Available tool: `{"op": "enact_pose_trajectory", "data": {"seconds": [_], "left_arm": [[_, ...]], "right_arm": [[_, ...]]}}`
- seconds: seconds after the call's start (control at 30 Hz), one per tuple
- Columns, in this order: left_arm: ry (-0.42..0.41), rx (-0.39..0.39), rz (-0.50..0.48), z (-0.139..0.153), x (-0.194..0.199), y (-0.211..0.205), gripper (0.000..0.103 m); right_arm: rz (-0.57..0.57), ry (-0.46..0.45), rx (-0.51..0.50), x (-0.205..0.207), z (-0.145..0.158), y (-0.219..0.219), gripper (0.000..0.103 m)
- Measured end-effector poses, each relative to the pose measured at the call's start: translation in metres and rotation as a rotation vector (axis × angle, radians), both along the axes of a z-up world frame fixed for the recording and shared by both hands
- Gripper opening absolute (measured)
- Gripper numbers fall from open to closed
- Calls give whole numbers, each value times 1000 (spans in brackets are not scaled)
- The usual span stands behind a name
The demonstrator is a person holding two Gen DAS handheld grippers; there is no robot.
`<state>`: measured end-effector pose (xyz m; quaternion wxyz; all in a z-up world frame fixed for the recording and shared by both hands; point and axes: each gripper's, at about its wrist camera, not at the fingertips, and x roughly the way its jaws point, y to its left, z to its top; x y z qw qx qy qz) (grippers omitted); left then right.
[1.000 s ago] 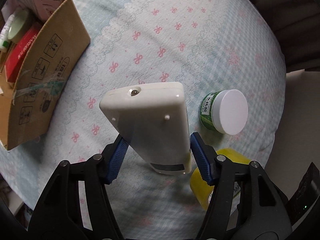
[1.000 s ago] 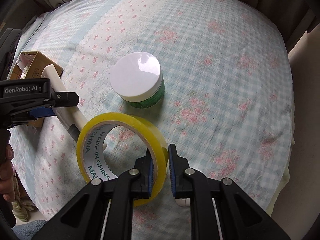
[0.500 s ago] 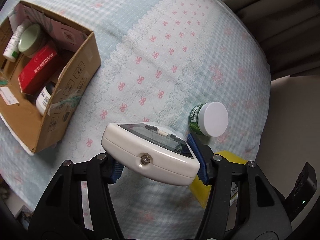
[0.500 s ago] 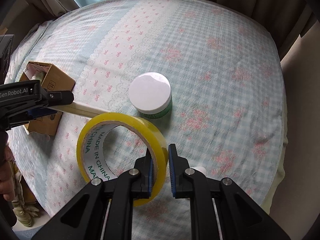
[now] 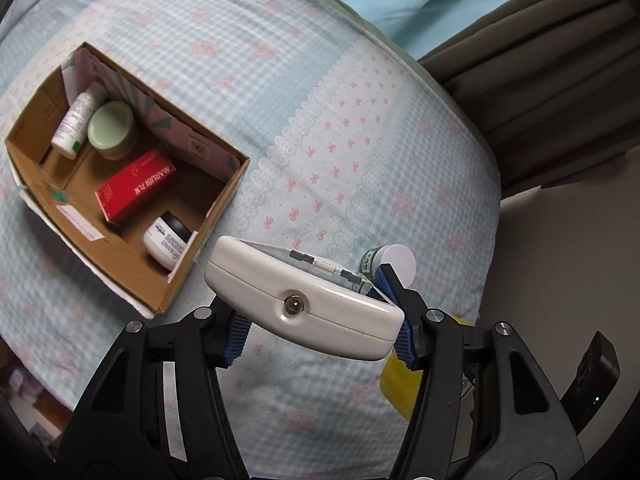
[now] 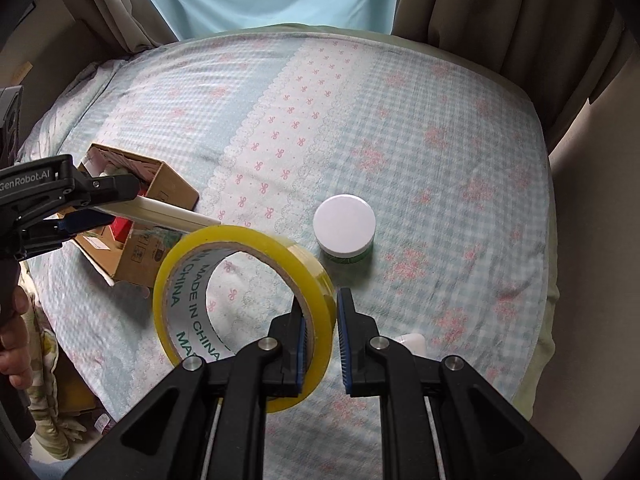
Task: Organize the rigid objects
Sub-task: 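Carry the remote and yellow tape into the cardboard box and release both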
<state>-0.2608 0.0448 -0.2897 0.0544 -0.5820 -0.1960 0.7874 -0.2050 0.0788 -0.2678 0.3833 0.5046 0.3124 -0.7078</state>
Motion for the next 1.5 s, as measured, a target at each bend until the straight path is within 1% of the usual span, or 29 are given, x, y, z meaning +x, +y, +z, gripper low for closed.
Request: {"op": "enact_pose_trajectory", "data": {"seconds": [0.13,0.3,0.43,0.53,0.67,0.77,1.0,1.13,1.27,1.33,1.43,1.5], "left_arm": [[57,0,1,34,1,-35,54],[110,-12,-9,69,5,-92,54],[135,-38,-39,86,3,-142,54],[133,-56,-74,89,-4,-179,54],[101,-62,-112,81,-17,-225,54],[83,-69,-134,72,-31,-254,54],[54,-113,-206,47,-62,-300,54],[40,-151,-268,31,-79,-312,54],[42,-219,-355,17,-89,-313,54],[38,-248,-391,10,-92,-310,54],[25,-270,-441,0,-96,-304,54],[20,-293,-492,-6,-98,-294,54]], "right_arm": [[8,8,-36,25,23,-17,13],[17,-2,-77,60,43,-48,13],[3,-16,-102,91,49,-75,13],[-41,-35,-120,113,46,-95,13],[-124,-58,-126,139,36,-120,13],[-173,-72,-120,156,23,-138,13],[-301,-111,-98,175,-12,-170,13],[-363,-138,-87,177,-37,-186,13],[-408,-166,-81,175,-65,-201,13],[-434,-180,-71,172,-80,-206,13],[-483,-222,-73,169,-100,-210,13],[-512,-244,-74,166,-111,-211,13]]}}
